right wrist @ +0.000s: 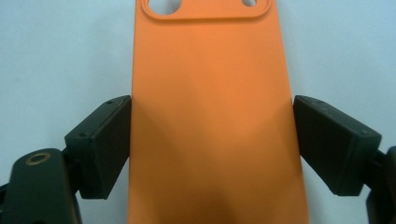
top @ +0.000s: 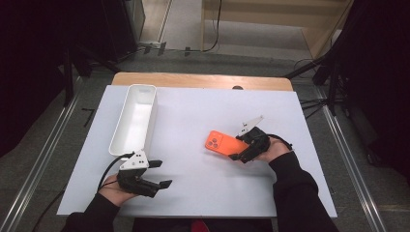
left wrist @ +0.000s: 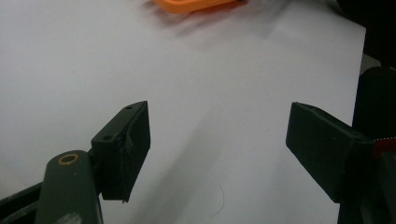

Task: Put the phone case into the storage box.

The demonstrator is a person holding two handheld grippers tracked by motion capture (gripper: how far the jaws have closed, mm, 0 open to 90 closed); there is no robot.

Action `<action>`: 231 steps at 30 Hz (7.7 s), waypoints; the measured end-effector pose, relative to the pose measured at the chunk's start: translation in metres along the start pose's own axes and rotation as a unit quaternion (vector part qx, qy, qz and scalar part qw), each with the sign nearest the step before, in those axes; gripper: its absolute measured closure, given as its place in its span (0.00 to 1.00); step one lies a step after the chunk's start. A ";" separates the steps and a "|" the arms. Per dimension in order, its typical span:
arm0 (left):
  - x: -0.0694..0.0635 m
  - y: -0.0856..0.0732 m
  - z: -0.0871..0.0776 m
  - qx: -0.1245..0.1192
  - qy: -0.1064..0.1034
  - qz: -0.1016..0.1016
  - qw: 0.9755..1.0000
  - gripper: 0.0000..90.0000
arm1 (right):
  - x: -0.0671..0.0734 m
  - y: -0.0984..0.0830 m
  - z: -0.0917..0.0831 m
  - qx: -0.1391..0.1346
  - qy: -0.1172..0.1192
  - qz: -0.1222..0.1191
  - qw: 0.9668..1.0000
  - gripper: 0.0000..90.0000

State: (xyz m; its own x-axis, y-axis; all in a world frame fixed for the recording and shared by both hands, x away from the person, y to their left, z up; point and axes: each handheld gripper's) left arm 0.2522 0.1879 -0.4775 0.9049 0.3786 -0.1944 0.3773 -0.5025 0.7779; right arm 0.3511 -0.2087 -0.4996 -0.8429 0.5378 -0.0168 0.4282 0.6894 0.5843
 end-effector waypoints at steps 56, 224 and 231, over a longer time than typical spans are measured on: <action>0.003 0.052 0.018 -0.014 -0.050 -0.118 0.992 0.25 | 0.024 0.003 -0.026 -0.086 0.056 0.239 0.966 0.16; 0.061 0.154 0.078 -0.086 0.043 -0.288 0.953 0.82 | 0.091 0.022 0.014 -0.244 -0.056 0.367 0.896 0.16; 0.059 0.154 0.077 -0.096 0.037 -0.287 0.952 0.84 | 0.091 0.023 0.015 -0.242 -0.064 0.354 0.901 0.16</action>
State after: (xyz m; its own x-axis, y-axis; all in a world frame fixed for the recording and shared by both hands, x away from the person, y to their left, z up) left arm 0.3785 0.0728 -0.4153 0.5414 0.6058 -0.5829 0.7561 -0.0477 0.6527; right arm 0.2896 -0.1369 -0.4998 -0.3567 0.8330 0.4229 0.6250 -0.1237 0.7708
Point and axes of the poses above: each handheld gripper's, and its own axes: z roughly forward along the jaws, y roughly out of its top, x roughly to its left, and after that the axes turned 6 degrees about -y, right-handed
